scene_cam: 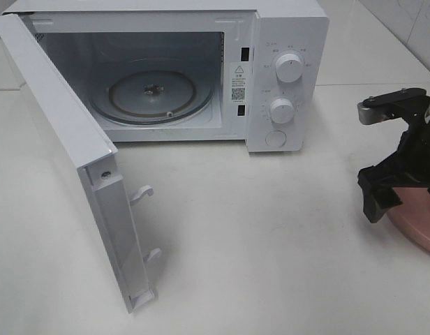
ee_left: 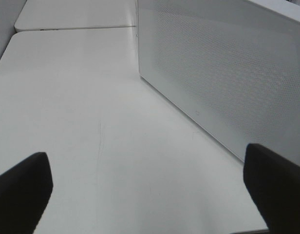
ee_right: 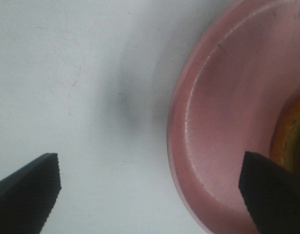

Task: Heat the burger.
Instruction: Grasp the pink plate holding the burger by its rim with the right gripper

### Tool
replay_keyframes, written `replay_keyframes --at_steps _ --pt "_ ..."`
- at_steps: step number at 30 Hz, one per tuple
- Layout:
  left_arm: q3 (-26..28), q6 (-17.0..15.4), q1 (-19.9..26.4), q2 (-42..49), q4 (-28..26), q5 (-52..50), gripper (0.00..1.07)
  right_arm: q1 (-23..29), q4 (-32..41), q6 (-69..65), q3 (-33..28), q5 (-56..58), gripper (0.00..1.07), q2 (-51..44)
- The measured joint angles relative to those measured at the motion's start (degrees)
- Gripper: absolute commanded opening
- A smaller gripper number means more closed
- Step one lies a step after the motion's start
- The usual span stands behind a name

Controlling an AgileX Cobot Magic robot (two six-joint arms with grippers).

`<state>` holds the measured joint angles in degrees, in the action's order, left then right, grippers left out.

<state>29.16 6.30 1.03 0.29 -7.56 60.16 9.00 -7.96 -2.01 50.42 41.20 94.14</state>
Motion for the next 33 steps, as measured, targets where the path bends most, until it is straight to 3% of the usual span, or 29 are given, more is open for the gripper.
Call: replay_keyframes --at_steps 12,22,33 --pt "0.0 0.0 0.0 0.0 0.0 0.0 1.0 -0.4 -2.8 -2.9 0.5 -4.1 1.0 4.6" --pt "0.0 0.0 0.0 0.0 0.0 0.0 1.0 -1.8 -3.2 -2.9 6.0 -4.0 0.98 8.1" --pt "0.0 0.0 0.0 0.0 0.0 0.0 1.0 -3.6 -3.2 -3.0 6.2 -3.6 0.96 11.1"
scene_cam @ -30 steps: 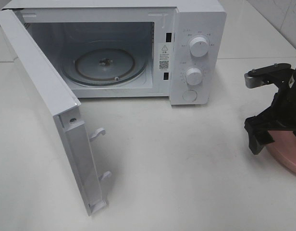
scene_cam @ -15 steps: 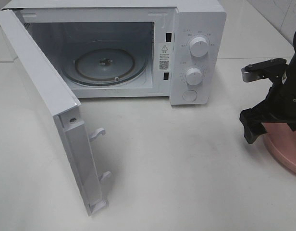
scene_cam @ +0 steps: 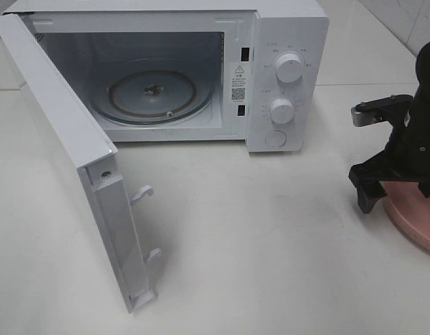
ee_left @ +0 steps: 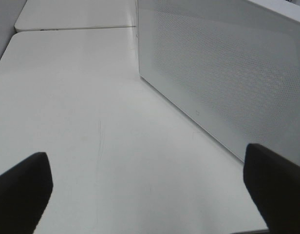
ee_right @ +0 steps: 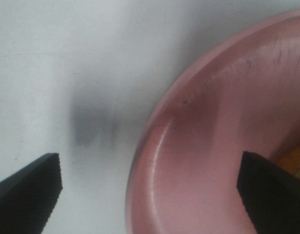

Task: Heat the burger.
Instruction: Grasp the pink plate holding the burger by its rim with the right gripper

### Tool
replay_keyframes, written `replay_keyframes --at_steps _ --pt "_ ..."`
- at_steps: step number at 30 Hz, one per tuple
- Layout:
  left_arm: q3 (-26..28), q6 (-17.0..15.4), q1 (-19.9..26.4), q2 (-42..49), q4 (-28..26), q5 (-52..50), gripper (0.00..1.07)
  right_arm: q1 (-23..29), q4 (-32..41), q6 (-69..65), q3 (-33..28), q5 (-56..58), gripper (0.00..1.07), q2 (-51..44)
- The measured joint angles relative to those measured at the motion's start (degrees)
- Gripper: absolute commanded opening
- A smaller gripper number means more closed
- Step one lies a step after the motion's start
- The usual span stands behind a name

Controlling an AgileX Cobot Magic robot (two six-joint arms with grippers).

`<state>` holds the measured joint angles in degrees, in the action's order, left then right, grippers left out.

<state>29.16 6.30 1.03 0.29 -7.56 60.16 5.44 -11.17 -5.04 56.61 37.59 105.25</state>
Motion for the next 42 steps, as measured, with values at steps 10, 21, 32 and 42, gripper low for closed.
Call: replay_keyframes --at_steps 10,21,32,42 --pt "0.0 0.0 0.0 0.0 0.0 0.0 1.0 -0.5 0.5 -0.8 0.0 -1.1 0.93 3.7" --pt "0.0 0.0 0.0 0.0 0.0 0.0 1.0 -0.5 0.5 -0.8 0.0 -1.5 0.68 4.1" --pt "0.0 0.0 0.0 0.0 0.0 0.0 1.0 -0.5 0.5 -2.8 0.0 -1.5 0.17 4.1" --pt "0.0 0.0 0.0 0.0 0.0 0.0 1.0 -0.5 0.6 -5.5 0.5 -1.4 0.02 4.0"
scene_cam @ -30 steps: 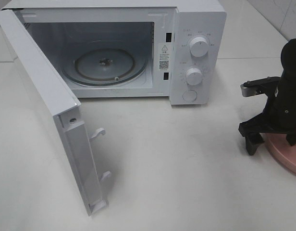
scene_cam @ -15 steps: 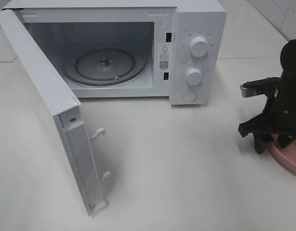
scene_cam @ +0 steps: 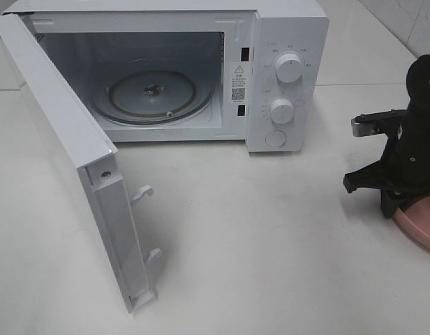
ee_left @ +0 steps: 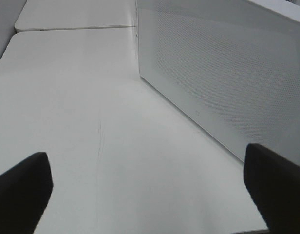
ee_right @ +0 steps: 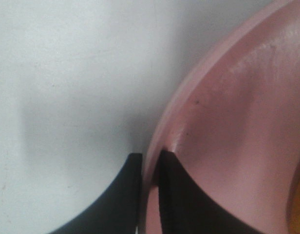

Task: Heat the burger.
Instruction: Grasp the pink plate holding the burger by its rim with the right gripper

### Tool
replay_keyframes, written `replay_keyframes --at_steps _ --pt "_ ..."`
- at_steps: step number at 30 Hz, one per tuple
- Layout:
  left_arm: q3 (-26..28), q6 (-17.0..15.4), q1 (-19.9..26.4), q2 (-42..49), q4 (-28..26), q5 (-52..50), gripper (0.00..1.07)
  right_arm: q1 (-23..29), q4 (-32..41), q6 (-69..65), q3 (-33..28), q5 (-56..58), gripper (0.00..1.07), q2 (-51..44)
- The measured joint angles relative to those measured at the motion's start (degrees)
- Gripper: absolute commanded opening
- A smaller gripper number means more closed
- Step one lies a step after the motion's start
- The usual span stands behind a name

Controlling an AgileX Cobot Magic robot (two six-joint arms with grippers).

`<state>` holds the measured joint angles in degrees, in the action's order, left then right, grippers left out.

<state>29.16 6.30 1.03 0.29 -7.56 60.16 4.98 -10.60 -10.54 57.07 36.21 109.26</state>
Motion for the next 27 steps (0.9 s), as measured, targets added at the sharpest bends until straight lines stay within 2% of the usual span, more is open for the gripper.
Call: replay_keyframes --at_steps 19,27 --pt "0.0 0.0 0.0 0.0 0.0 0.0 1.0 0.0 -0.3 -2.8 0.0 2.3 0.02 -2.5" --pt "0.0 0.0 0.0 0.0 0.0 0.0 1.0 2.9 -5.3 -6.8 0.0 6.0 0.02 -4.1"
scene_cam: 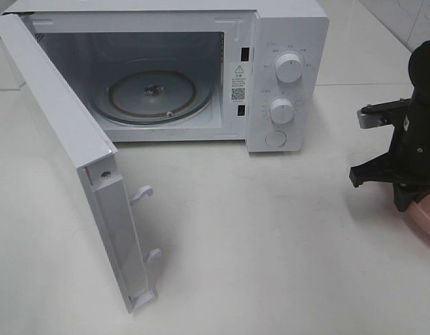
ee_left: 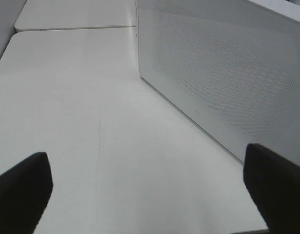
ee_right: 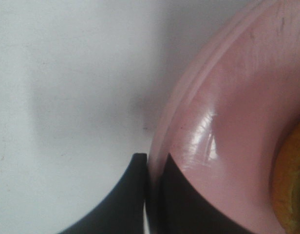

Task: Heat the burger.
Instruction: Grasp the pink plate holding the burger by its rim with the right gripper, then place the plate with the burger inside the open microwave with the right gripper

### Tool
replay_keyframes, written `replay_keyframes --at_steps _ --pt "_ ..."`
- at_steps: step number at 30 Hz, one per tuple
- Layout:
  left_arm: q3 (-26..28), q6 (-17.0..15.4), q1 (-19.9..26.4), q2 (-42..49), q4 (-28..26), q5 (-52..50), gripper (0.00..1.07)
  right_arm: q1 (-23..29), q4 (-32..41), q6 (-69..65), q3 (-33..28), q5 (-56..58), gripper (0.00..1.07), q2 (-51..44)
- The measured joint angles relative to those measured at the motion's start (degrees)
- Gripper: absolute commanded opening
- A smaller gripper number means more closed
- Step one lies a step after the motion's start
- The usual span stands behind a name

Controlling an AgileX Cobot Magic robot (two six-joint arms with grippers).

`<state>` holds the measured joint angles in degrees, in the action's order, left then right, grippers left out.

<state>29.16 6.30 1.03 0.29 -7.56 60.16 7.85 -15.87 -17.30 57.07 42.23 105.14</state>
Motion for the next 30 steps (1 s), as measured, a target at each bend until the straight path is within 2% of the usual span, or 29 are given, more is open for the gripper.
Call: replay_keyframes --at_steps 13,30 --pt "0.0 0.0 0.0 0.0 0.0 0.0 1.0 6.5 -9.2 -9.7 -4.5 2.1 0.02 -3.3" --pt "0.0 0.0 0.0 0.0 0.0 0.0 1.0 15.4 -14.7 -12.9 -9.6 5.2 0.02 -10.1"
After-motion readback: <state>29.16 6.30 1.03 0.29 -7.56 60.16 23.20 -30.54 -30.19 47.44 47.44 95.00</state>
